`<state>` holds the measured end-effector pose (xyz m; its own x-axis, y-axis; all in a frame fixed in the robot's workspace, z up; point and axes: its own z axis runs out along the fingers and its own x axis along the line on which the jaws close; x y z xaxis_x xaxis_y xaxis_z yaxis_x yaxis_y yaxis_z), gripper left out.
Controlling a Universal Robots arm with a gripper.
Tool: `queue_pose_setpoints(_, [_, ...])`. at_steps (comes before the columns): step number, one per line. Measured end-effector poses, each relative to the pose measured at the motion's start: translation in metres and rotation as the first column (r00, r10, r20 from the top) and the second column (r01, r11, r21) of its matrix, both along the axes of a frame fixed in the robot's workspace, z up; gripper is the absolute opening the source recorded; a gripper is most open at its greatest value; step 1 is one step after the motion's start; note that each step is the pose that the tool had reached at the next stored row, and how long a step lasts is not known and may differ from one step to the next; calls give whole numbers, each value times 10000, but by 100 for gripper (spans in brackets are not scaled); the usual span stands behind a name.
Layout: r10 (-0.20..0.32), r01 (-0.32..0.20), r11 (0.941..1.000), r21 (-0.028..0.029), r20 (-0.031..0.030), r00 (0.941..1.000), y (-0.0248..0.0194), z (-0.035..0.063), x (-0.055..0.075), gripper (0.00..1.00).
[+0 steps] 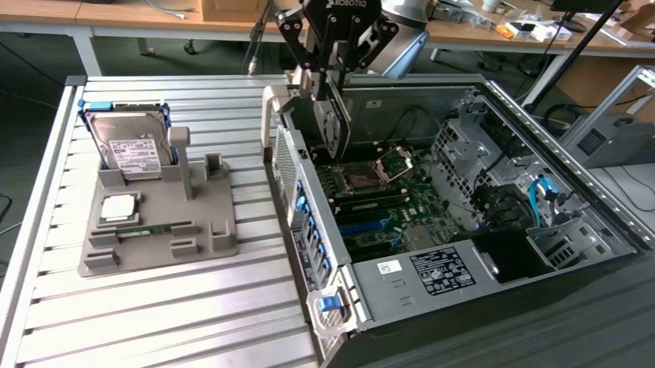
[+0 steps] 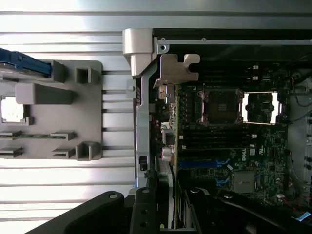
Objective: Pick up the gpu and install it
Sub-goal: 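Pick up the gpu and move the gpu toward the slot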
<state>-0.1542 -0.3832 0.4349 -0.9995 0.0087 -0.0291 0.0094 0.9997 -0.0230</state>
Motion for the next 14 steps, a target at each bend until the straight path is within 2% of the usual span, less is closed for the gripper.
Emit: queue_pose_setpoints(14, [0, 0, 10000, -27, 0, 10000, 0, -16, 44, 27])
